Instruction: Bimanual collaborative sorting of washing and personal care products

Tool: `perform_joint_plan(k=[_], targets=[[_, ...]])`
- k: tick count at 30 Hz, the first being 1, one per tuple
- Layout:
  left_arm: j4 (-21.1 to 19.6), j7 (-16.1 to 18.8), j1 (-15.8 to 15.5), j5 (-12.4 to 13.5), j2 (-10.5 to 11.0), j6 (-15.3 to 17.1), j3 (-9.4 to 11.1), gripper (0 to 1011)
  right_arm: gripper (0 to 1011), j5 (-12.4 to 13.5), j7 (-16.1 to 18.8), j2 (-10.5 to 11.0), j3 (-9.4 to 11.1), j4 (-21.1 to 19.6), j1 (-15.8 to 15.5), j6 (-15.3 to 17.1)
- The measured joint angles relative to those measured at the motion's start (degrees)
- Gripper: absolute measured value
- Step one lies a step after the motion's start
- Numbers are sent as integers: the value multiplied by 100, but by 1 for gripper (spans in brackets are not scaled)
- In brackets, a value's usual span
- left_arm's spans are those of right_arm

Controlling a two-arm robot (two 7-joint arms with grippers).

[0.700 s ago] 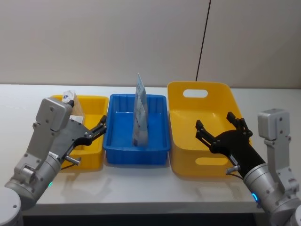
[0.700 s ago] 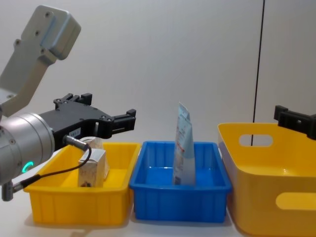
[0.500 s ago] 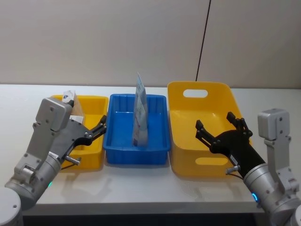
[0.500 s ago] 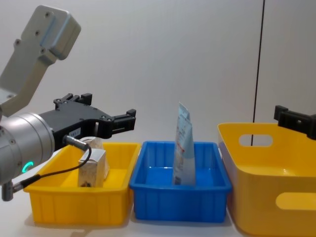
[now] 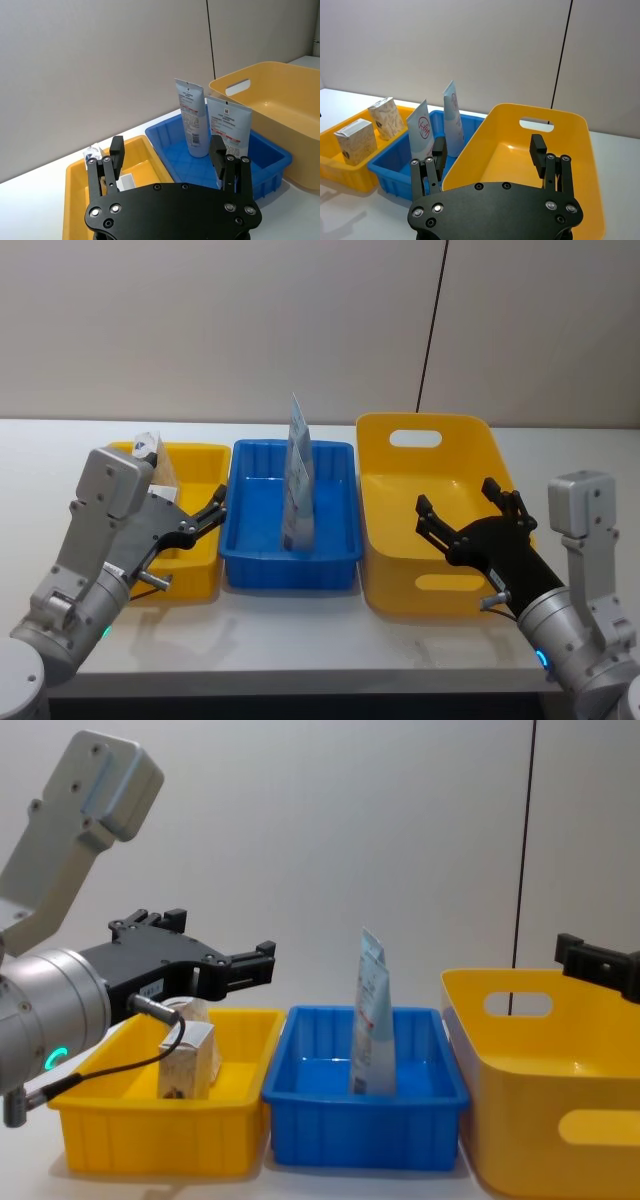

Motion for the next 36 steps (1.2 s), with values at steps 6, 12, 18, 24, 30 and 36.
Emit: perform_joint_plan(k=[6, 12, 18, 24, 30, 36], targets=[[-5, -18, -26, -1, 4, 48, -6, 1001, 1000, 0, 0, 0, 0, 0, 0, 0], [-37, -136, -164, -7, 43, 386, -5, 1001, 1000, 0, 0, 0, 0, 0, 0, 0], [-42, -278, -350, -9, 65, 846, 39, 1001, 1000, 0, 0, 0, 0, 0, 0, 0], [0, -379, -537, -20, 17, 1354, 79, 1001, 1000, 0, 0, 0, 0, 0, 0, 0], [49, -369, -617, -19, -51, 1690, 86, 1001, 1000, 0, 0, 0, 0, 0, 0, 0], [107, -241, -665, 20, -144, 1997, 69, 1001, 1000, 0, 0, 0, 0, 0, 0, 0]])
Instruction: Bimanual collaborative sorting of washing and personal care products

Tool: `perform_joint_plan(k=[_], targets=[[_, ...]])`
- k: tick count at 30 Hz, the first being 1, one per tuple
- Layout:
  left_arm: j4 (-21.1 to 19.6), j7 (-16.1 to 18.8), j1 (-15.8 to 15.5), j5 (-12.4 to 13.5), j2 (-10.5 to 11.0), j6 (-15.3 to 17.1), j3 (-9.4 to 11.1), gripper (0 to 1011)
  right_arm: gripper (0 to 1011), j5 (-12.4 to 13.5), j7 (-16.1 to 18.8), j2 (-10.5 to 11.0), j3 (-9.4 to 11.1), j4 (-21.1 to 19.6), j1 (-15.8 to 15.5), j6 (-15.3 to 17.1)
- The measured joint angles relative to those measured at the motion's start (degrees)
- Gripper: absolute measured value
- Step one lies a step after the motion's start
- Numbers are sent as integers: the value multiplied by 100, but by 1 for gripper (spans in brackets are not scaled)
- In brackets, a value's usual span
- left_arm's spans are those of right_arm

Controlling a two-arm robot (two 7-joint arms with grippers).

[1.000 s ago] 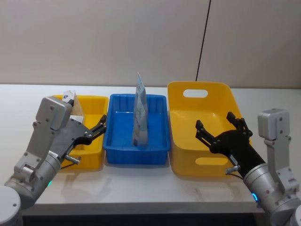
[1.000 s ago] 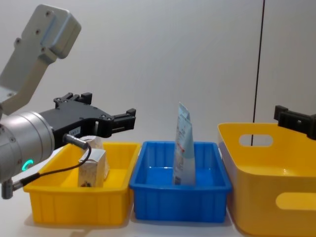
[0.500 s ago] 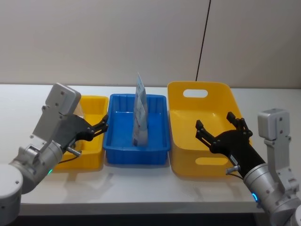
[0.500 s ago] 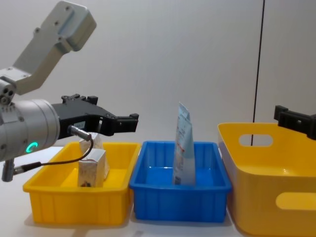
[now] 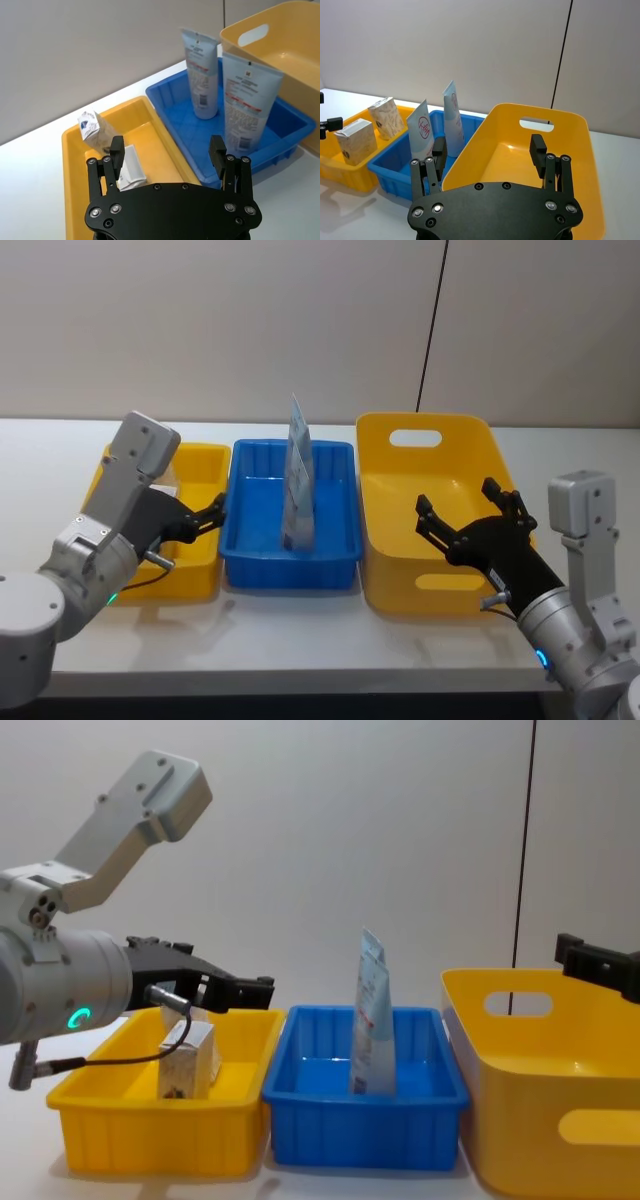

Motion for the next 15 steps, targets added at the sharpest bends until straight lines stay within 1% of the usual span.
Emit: perform_joint_plan(k=[8, 15], targets=[[90, 262, -43, 135, -141, 368, -27, 1001, 1000, 0, 0, 0, 0, 0, 0, 0], [191, 434, -93, 249, -247, 596, -24, 1001, 1000, 0, 0, 0, 0, 0, 0, 0]])
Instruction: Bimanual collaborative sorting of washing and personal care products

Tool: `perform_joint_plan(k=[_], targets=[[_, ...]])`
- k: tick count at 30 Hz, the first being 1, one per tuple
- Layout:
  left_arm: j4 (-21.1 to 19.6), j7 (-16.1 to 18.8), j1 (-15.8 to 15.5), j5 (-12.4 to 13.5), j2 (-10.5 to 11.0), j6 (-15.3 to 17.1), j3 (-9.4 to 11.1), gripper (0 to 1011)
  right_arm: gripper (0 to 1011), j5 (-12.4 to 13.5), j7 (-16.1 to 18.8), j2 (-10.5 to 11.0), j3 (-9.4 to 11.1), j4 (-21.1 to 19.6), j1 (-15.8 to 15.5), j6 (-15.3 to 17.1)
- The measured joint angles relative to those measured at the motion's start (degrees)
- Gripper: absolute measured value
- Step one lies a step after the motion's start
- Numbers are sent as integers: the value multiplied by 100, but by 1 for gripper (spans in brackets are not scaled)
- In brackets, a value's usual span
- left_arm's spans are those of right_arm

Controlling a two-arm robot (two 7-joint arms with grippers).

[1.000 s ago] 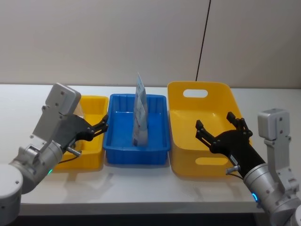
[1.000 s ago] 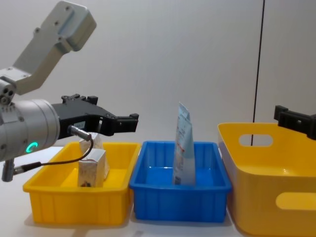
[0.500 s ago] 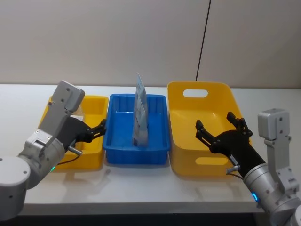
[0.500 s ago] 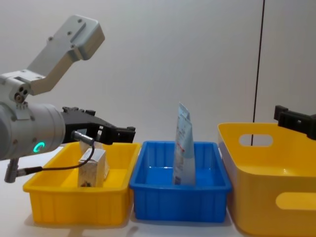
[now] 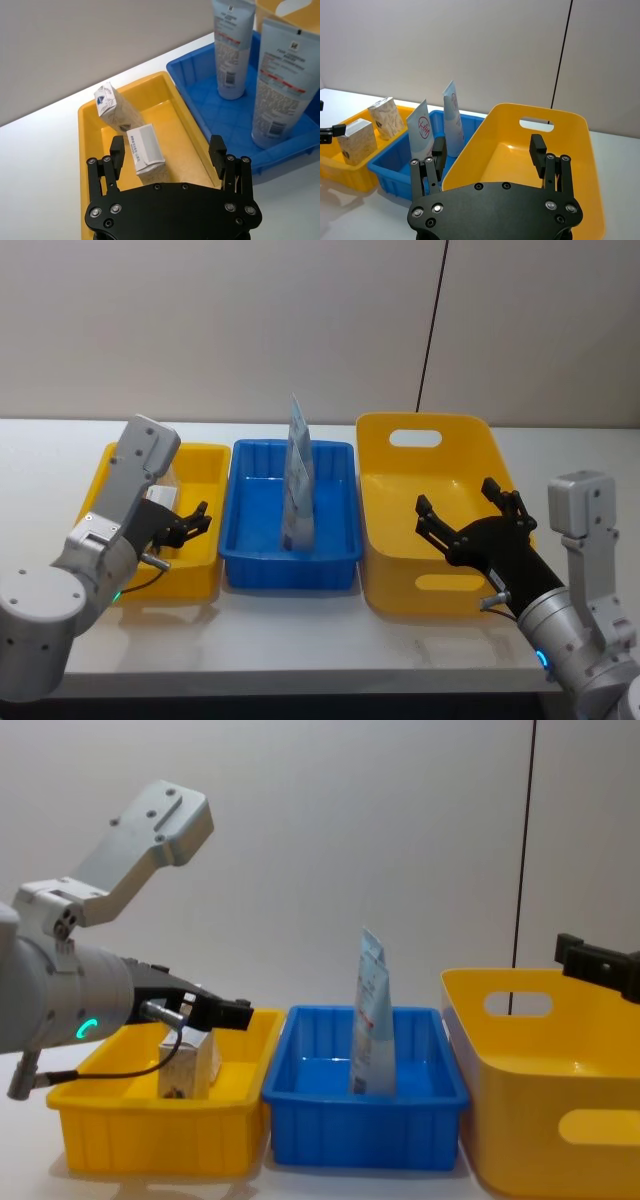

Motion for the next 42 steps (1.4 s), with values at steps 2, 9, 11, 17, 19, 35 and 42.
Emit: perform_joint_plan(k=[2, 9, 11, 17, 19, 35, 42], targets=[[51, 58, -23, 42, -39, 81, 5, 1001, 1000, 0, 0, 0, 0, 0, 0, 0], [254, 185, -119, 142, -162, 256, 16, 1001, 1000, 0, 0, 0, 0, 0, 0, 0], [324, 219, -146, 165, -200, 296, 13, 1001, 1000, 0, 0, 0, 0, 0, 0, 0], [498, 276, -211, 198, -291, 349, -25, 1001, 1000, 0, 0, 0, 0, 0, 0, 0], [553, 286, -226, 201, -320, 355, -43, 1001, 1000, 0, 0, 0, 0, 0, 0, 0], [830, 261, -227, 156, -448, 237, -213, 1001, 1000, 0, 0, 0, 0, 0, 0, 0], [945, 197, -200, 95, -508, 133, -283, 1001, 1000, 0, 0, 0, 0, 0, 0, 0]])
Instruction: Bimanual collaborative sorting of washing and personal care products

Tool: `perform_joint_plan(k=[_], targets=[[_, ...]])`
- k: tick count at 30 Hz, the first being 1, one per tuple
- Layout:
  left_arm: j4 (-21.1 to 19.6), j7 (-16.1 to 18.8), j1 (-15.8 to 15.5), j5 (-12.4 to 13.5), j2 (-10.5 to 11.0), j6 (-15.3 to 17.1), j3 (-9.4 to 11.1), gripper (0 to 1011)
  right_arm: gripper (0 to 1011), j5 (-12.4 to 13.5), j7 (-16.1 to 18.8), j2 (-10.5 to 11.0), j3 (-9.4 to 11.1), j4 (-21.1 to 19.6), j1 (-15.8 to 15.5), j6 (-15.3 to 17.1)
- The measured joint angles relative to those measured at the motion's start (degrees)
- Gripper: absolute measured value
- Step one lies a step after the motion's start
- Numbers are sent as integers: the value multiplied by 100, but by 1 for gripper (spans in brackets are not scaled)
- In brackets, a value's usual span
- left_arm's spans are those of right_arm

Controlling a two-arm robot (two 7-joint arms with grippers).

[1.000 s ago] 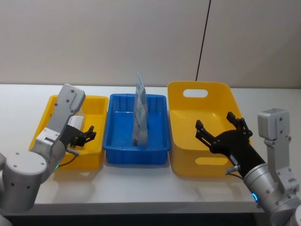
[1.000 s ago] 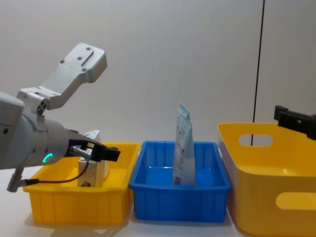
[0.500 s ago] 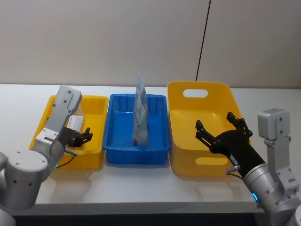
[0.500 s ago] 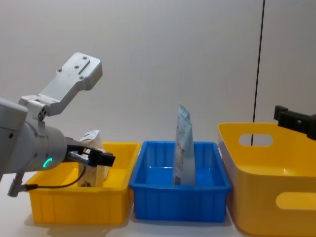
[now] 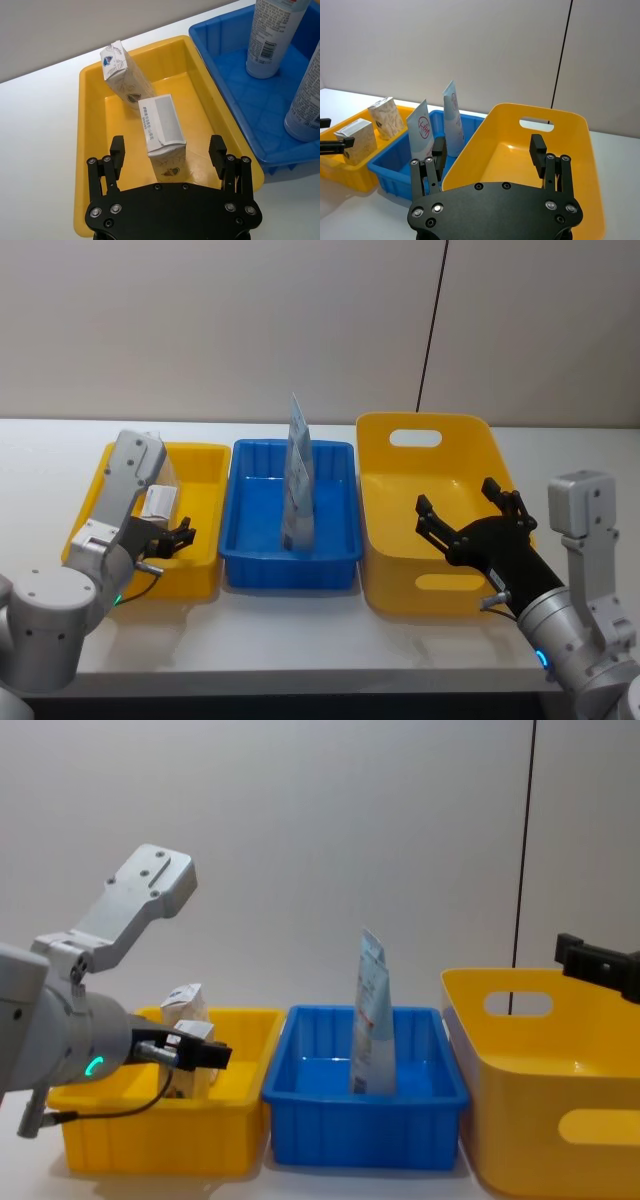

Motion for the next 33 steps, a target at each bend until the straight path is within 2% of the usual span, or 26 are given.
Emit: perform_joint_plan(k=[33], targets=[[727, -165, -101, -79, -261, -613, -277, 1001, 1000, 0, 0, 0, 0, 0, 0, 0]])
